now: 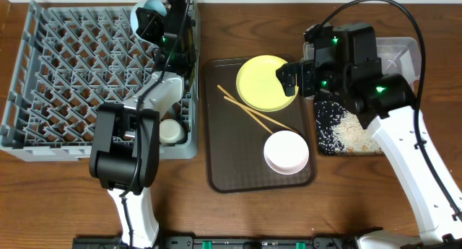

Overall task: Sort waste into correct bins and load items into the dishwasher
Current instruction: 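Lower the light-blue bowl upright into the rack's back slots and release, then move the left gripper to the pink bowl and grasp its rim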

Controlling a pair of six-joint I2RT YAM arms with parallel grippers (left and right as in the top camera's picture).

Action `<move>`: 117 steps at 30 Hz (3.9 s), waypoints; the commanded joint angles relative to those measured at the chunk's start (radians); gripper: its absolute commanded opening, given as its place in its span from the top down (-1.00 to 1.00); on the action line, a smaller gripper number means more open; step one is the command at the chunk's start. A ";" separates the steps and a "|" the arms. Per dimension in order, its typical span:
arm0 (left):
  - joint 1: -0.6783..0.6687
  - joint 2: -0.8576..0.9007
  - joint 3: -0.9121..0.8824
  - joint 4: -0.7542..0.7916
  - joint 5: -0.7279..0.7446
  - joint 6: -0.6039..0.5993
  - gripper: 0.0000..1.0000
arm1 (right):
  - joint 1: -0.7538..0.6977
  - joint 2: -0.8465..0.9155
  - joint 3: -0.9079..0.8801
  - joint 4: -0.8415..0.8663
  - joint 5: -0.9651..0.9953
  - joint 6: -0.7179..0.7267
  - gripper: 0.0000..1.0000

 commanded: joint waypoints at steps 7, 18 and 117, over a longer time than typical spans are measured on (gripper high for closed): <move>-0.005 0.008 0.007 -0.025 -0.031 0.018 0.85 | 0.003 0.007 0.013 -0.001 0.002 0.011 -0.99; -0.025 0.043 0.006 -0.024 -0.042 0.018 0.86 | 0.003 0.007 0.013 -0.001 0.002 0.011 -0.98; -0.458 -0.403 -0.161 -1.276 1.079 -1.790 -0.04 | 0.003 0.007 0.013 -0.001 0.002 0.011 -0.98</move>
